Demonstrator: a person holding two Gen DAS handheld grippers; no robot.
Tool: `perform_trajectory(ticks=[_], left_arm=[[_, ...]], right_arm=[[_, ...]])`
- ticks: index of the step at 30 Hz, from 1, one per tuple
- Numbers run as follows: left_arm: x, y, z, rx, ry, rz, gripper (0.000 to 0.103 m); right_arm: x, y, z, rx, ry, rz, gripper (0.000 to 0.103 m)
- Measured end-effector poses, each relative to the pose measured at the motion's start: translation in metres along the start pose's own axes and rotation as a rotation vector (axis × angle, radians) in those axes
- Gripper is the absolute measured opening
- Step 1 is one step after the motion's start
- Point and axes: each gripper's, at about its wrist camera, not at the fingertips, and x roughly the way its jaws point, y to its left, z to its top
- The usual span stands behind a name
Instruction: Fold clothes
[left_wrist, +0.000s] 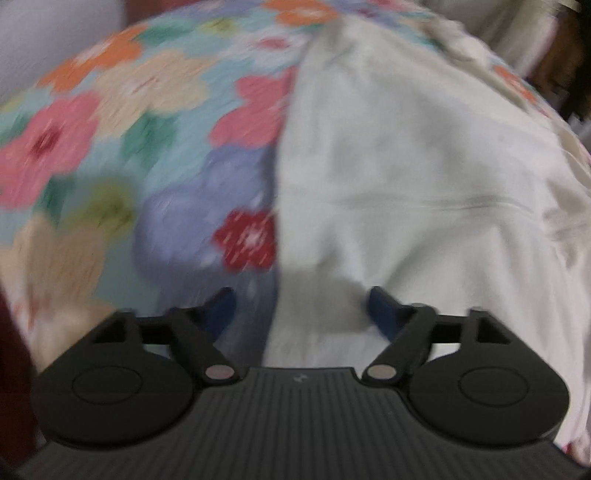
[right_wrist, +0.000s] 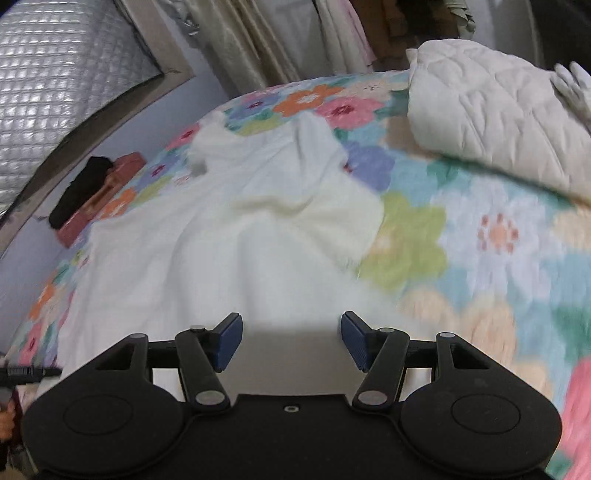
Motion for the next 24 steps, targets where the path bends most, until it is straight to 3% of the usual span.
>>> perform_trajectory(ticks=[3, 5, 7, 8, 9, 10, 12, 14, 18, 22, 24], left_arm=[[-0.008, 0.011, -0.01, -0.05, 0.016, -0.051, 0.086], [-0.016, 0.025, -0.016, -0.099, 0.017, -0.065, 0.095], [-0.02, 0.038, -0.022, -0.155, 0.03, -0.098, 0.094], [-0.022, 0.041, -0.024, -0.159, 0.031, -0.147, 0.078], [-0.024, 0.038, -0.025, -0.135, 0.021, -0.205, 0.049], [-0.027, 0.035, -0.025, -0.112, 0.01, -0.264, 0.009], [-0.032, 0.028, -0.025, -0.063, -0.013, -0.365, 0.009], [-0.032, 0.017, -0.024, -0.031, -0.033, -0.406, 0.009], [-0.012, 0.009, -0.012, -0.062, -0.007, -0.502, 0.01], [0.003, 0.001, 0.01, -0.083, -0.008, -0.627, 0.01], [0.007, -0.002, 0.015, -0.086, -0.029, -0.662, 0.01]], right_arm=[[-0.01, 0.016, -0.04, -0.029, -0.027, 0.016, 0.065], [-0.014, 0.035, -0.06, -0.103, -0.034, 0.053, 0.065], [-0.005, 0.072, -0.07, -0.27, 0.017, 0.085, 0.065], [0.0, 0.091, -0.075, -0.357, 0.045, 0.1, 0.065], [0.004, 0.111, -0.079, -0.435, 0.053, 0.119, 0.065], [0.008, 0.13, -0.084, -0.512, 0.059, 0.137, 0.065], [0.015, 0.166, -0.095, -0.634, 0.055, 0.186, 0.065], [0.023, 0.196, -0.106, -0.705, 0.051, 0.238, 0.065], [0.042, 0.253, -0.141, -0.923, 0.071, 0.331, 0.065], [0.051, 0.25, -0.127, -0.913, 0.055, 0.281, 0.064], [0.055, 0.248, -0.119, -0.903, 0.046, 0.253, 0.058]])
